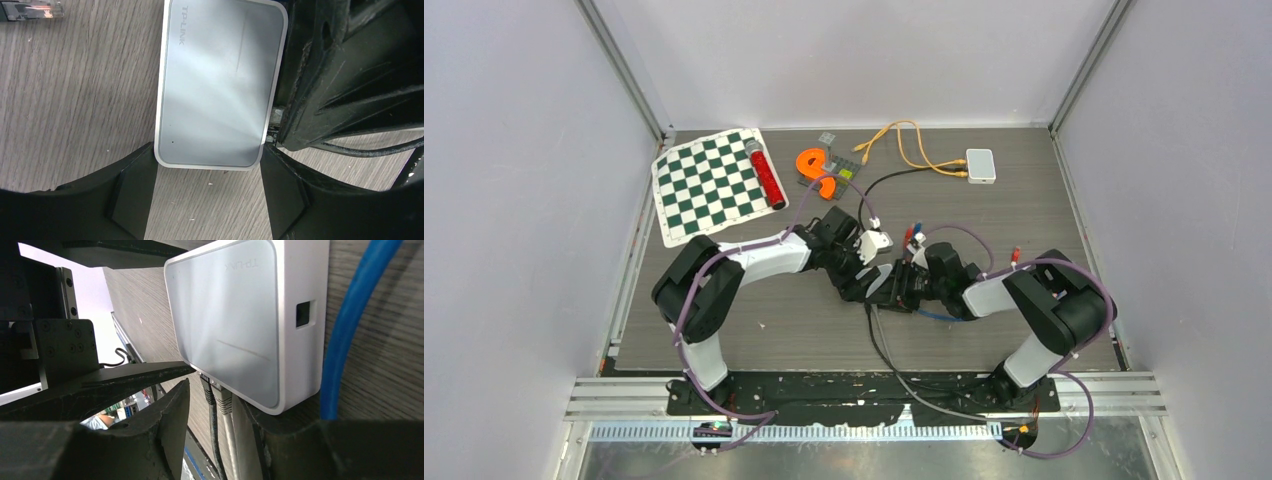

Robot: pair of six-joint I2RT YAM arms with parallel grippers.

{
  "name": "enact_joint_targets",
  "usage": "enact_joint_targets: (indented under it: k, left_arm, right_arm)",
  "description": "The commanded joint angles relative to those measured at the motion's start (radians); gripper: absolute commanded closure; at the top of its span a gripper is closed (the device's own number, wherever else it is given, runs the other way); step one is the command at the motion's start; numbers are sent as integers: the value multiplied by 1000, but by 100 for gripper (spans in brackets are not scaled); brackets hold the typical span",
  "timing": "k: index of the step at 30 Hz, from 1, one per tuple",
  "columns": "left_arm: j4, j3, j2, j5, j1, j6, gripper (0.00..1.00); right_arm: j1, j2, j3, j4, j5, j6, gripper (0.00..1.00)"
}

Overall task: Pull the plug from the switch port
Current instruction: Pull the connector from the switch port.

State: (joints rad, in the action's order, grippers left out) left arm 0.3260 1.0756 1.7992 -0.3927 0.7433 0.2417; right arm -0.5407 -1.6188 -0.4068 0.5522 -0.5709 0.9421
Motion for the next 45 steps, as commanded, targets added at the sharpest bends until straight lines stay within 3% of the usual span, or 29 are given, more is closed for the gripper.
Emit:
enact_joint_targets:
  k: [1,9,13,15,17,19,25,33,39,45]
  left_arm:
    - [105,-38,12,-123,24,-39,56]
    - [113,-25,17,-164,17,-34,57]
    - [129,-22,16,-176,15,-24,57]
    - [131,-25,16,-178,12,-22,58]
    - [131,-25,17,-182,10,-21,58]
    - [131,-25,19,-185,10,-21,58]
    - [139,-20,22,-194,8,-16,59]
    - [127,-24,22,-132,-4,-38,59]
    - [140,-5,26,-93,-25,-43,60]
    - [139,-4,32,-91,-25,-45,60]
  right_arm:
    - [4,-52,52,-5,132,1,57]
    - [4,-42,84,4,171,27,66]
    - [5,-35,75,-30,207,35,54]
    - [5,-27,72,-36,214,32,52]
    - [6,-26,66,-37,212,27,57]
    - [5,-32,60,-35,205,24,69]
    - [6,-49,56,-20,197,29,92]
    - [5,1,32,-157,149,-131,95]
    - [4,7,73,-137,26,-179,95]
    - [3,49,89,-178,22,-204,95]
